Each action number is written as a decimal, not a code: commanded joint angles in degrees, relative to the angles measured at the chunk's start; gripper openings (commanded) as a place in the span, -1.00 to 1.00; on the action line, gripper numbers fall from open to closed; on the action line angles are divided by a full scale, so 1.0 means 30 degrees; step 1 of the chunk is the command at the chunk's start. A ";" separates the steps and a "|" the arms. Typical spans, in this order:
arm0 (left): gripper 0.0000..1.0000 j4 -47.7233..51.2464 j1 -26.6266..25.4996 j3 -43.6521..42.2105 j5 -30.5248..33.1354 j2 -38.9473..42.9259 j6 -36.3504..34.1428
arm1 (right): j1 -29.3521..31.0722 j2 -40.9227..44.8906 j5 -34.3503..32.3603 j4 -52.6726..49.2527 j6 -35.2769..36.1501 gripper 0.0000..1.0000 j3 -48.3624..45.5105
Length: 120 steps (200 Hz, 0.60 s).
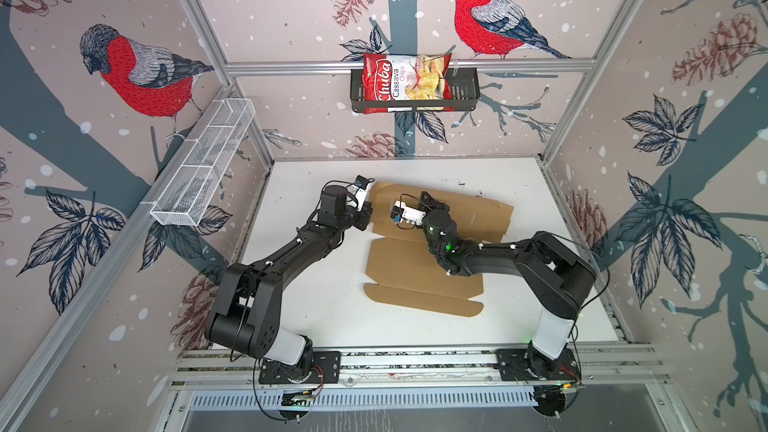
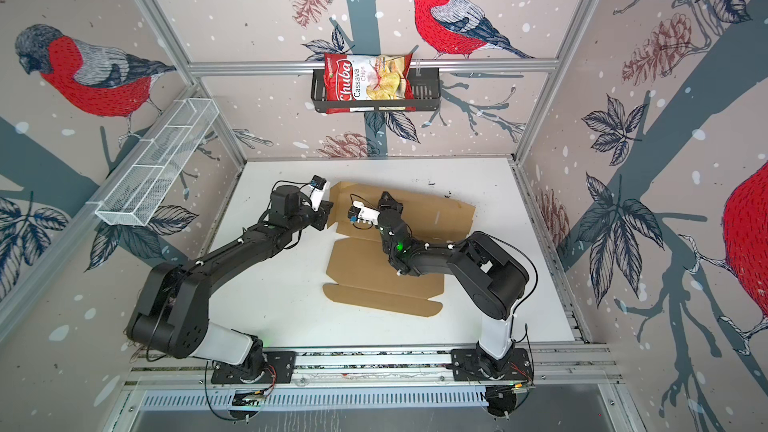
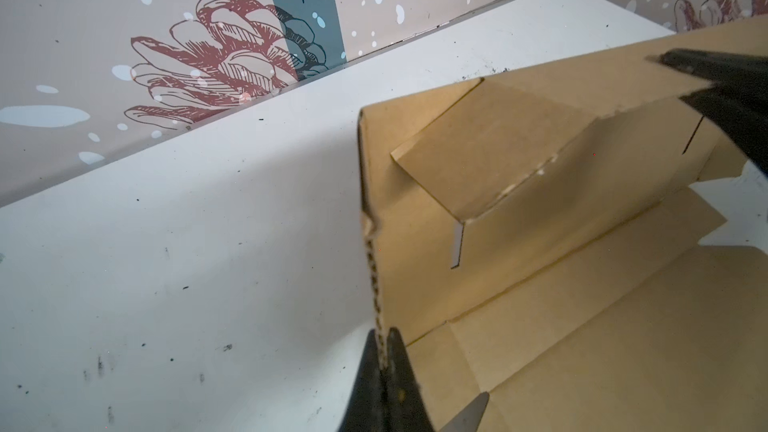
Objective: Fold the paper box
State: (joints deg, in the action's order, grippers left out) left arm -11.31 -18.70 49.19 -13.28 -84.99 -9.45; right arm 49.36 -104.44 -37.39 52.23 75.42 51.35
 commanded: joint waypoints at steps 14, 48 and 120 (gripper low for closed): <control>-1.00 -0.1349 -0.1017 -0.0808 0.1174 0.0653 -0.2218 | 0.0042 0.0698 0.0671 0.0608 0.0616 -1.00 -0.0064; -1.00 -0.3062 -0.2059 -0.2139 0.2985 0.1268 -0.3329 | -0.0080 0.2177 0.2450 -0.2174 0.0572 -1.00 -0.0003; -1.00 -0.5533 -0.3083 -0.3419 0.3535 0.3062 -0.3934 | -0.0275 0.3445 0.4850 -0.7560 -0.2206 -1.00 0.1720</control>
State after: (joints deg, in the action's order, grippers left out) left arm -22.81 -27.09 38.68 1.69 -77.45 -19.59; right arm 48.36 -94.26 -29.41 31.75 73.36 55.77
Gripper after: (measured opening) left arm 0.049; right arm 0.055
